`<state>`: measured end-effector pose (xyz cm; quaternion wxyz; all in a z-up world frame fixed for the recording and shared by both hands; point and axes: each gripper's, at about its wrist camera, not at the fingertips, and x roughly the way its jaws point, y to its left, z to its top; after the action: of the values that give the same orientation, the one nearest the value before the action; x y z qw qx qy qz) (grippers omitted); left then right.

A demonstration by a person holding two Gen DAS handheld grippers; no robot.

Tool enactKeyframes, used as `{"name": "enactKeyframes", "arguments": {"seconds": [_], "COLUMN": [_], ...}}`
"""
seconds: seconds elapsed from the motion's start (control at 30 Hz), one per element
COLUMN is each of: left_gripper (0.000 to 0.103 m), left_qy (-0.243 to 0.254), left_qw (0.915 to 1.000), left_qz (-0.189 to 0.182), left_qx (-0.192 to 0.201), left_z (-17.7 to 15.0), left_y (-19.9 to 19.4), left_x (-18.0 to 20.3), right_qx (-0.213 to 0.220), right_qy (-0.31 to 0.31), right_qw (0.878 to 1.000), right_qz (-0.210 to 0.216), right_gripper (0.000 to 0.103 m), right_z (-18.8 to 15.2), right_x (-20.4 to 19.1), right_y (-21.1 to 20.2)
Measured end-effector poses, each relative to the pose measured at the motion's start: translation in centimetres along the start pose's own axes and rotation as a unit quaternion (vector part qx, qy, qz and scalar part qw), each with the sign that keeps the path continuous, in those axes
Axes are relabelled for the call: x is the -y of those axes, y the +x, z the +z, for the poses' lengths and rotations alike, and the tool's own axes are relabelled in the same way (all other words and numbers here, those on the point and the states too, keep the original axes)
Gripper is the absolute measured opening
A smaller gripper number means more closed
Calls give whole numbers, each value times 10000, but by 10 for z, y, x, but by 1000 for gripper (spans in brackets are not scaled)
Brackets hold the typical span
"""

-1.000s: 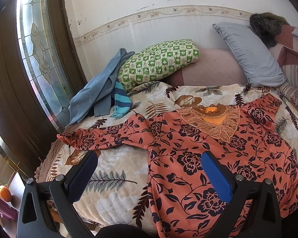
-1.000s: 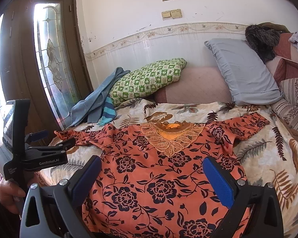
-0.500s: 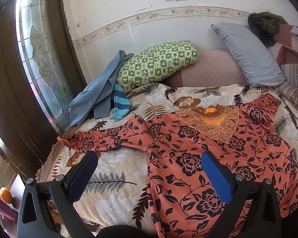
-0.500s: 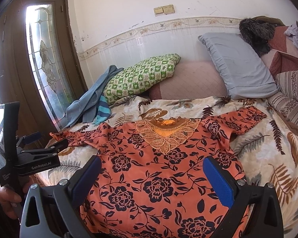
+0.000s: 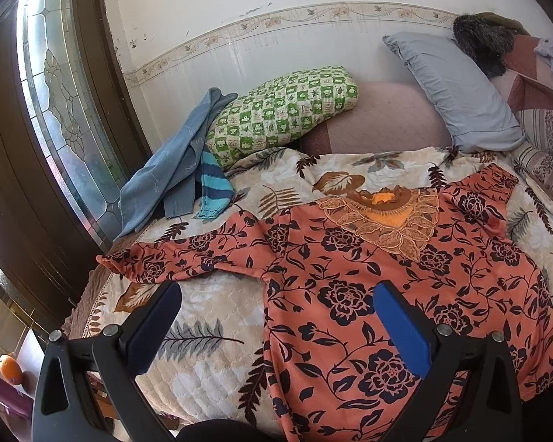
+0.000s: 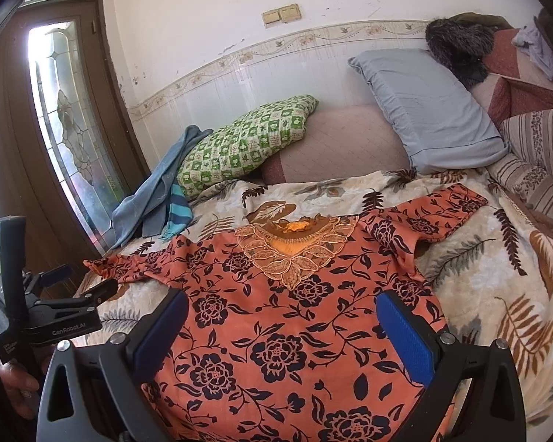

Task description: Fold small clothes

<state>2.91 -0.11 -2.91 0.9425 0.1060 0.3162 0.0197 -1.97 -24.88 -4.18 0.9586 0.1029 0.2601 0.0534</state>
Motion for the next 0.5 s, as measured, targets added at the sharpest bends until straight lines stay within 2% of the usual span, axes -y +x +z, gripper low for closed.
{"name": "enactKeyframes", "arguments": {"seconds": [0.1, 0.27, 0.5], "left_gripper": [103, 103, 103], "left_qy": [7, -107, -436], "left_qw": [10000, 9993, 9975], "left_qz": [-53, -206, -509], "left_qx": [-4, 289, 212], "left_z": [9, 36, 80], "left_y": [4, 20, 99], "left_x": [1, 4, 35], "right_qx": [-34, -149, -111], "right_qy": [-56, -42, 903], "right_qw": [9999, 9995, 9938], "right_qz": [-100, -281, -637], "right_gripper": [103, 103, 103], "right_z": [7, 31, 81], "right_x": [8, 27, 88], "right_y": [9, 46, 116]}}
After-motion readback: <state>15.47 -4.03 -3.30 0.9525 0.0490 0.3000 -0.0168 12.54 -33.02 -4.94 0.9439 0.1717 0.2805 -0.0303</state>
